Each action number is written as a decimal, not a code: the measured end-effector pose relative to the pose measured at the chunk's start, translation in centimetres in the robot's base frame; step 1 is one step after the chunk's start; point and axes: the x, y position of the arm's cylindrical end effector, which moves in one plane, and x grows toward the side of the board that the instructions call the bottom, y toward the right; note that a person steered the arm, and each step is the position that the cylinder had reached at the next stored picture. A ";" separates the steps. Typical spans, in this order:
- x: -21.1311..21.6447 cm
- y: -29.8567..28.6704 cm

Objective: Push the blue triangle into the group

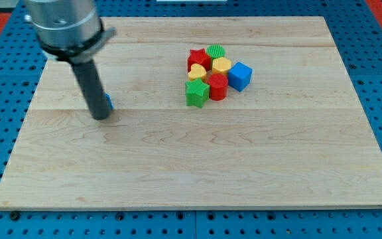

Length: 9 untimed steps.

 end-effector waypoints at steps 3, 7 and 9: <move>-3.0 1.4; -8.4 10.8; -6.5 13.0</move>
